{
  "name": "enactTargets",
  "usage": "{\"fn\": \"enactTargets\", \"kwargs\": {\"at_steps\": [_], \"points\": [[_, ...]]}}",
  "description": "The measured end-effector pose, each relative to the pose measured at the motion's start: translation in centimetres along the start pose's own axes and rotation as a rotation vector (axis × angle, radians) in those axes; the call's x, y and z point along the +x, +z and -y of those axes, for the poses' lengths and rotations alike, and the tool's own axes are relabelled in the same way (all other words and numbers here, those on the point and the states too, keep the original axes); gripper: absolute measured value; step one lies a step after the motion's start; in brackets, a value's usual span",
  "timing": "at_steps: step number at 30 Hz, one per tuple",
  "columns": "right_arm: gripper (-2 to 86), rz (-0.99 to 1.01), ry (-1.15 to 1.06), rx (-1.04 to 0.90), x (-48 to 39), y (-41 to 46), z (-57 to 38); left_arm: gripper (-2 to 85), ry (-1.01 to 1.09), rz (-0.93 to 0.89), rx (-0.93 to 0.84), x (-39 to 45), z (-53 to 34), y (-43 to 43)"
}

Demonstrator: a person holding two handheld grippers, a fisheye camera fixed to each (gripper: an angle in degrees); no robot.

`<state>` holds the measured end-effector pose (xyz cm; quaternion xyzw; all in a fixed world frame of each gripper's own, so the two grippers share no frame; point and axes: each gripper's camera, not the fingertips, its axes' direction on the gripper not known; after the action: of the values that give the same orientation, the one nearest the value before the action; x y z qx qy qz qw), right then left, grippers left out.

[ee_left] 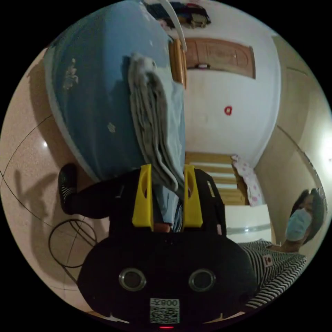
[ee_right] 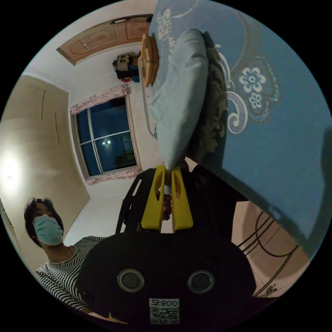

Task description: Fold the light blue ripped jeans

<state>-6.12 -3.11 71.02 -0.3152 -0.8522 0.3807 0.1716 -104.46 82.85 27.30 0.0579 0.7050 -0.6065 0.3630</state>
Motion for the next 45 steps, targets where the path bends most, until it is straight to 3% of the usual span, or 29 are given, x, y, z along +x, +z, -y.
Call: {"fn": "enactTargets", "kwargs": {"at_steps": [5, 19, 28, 34, 45], "points": [[2.2, 0.059, -0.016, 0.015, -3.3, 0.7, -3.2, 16.0, -0.132, -0.149, 0.174, -5.2, 3.9, 0.6], [1.7, 0.107, -0.095, 0.012, -13.2, 3.5, -14.4, 15.0, -0.139, -0.204, 0.246, -11.8, 8.6, 10.5], [1.4, 0.111, -0.082, 0.018, -16.7, 3.9, -25.4, 8.3, -0.063, -0.071, 0.18, -15.0, 9.6, 20.4], [1.2, 0.139, -0.093, 0.037, -19.9, 2.3, -34.6, 7.8, 0.067, -0.093, 0.164, -15.5, 7.5, 28.3], [0.8, 0.271, -0.2, 0.141, -27.8, -3.2, -56.5, 7.4, 0.299, -0.12, -0.054, -17.3, 2.0, 47.8]]}}
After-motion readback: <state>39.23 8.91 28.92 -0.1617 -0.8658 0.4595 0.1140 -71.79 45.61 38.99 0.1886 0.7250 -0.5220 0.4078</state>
